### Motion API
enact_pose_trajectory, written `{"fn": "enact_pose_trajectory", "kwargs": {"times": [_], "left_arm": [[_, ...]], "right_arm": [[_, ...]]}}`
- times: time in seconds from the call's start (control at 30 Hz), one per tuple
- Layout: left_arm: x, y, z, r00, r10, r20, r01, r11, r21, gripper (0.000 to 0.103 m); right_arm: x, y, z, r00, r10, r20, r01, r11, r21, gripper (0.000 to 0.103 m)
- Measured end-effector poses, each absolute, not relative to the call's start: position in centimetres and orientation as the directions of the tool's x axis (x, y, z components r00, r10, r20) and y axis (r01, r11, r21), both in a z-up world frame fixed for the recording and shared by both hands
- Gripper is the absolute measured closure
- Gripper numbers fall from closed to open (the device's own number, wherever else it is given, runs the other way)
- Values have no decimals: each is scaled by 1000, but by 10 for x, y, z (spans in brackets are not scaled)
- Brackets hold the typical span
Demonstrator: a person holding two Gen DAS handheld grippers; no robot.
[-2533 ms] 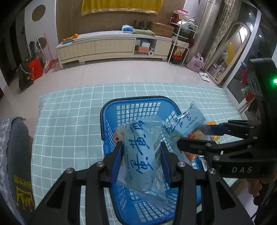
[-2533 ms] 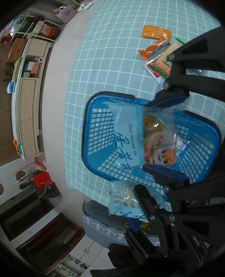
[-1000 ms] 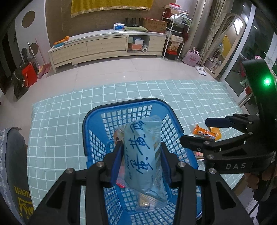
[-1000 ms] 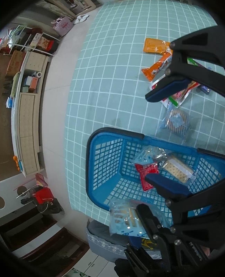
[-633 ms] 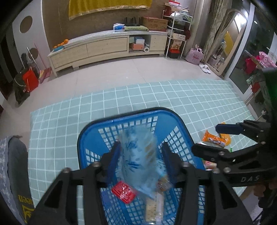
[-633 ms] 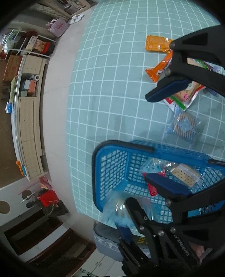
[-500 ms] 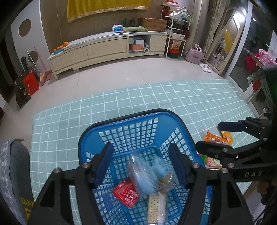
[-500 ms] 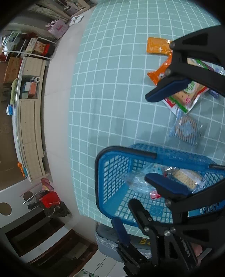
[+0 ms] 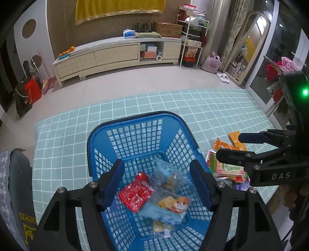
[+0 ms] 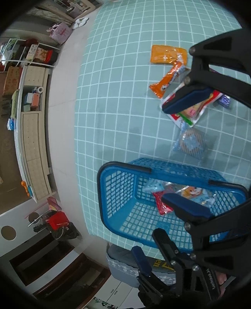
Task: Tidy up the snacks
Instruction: 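Open both tools to drop the blue-labelled bags into the basket, then move both tools back toward the pile of snacks beside the basket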
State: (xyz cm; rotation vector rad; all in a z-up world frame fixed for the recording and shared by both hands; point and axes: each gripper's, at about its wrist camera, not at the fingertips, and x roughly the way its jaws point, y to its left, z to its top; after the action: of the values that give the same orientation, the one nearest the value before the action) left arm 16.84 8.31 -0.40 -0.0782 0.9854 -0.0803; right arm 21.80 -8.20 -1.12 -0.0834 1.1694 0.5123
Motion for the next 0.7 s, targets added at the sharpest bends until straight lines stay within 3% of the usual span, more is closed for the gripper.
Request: {"fn": "enact_pose_trajectory", "kwargs": {"times": [0.4, 0.53, 0.7], "left_arm": [[123, 63, 26, 572, -146, -807, 40, 988, -151, 35], [110, 51, 35, 580, -161, -799, 57, 986, -158, 27], [100, 37, 42, 582, -174, -794, 69, 984, -165, 27]], "right_arm": [[169, -101, 20, 322, 349, -880, -435, 880, 190, 16], [153, -113, 31, 339, 351, -873, -430, 883, 188, 16], [139, -127, 41, 359, 349, -865, -424, 887, 182, 16]]}}
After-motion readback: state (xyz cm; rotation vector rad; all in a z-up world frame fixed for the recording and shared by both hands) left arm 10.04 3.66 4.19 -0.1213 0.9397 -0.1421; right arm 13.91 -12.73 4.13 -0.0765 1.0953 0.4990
